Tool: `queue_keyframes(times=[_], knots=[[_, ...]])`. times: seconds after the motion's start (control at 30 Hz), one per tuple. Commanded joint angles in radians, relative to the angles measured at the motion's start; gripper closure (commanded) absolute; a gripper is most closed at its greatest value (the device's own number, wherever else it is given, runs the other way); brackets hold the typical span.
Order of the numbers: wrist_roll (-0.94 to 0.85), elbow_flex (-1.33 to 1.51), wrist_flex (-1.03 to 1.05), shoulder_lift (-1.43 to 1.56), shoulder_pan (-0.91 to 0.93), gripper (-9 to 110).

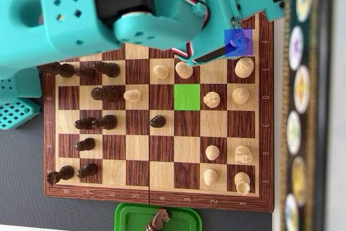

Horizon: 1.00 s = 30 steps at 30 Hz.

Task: Play chess

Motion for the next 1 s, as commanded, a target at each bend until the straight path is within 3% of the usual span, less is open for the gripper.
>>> queue_keyframes(times=[0.0,0.97], knots=[[0.003,0.018,-0.006,0.1,0.009,93],[0.005,0.126,0.002,0.221,0.017,93]])
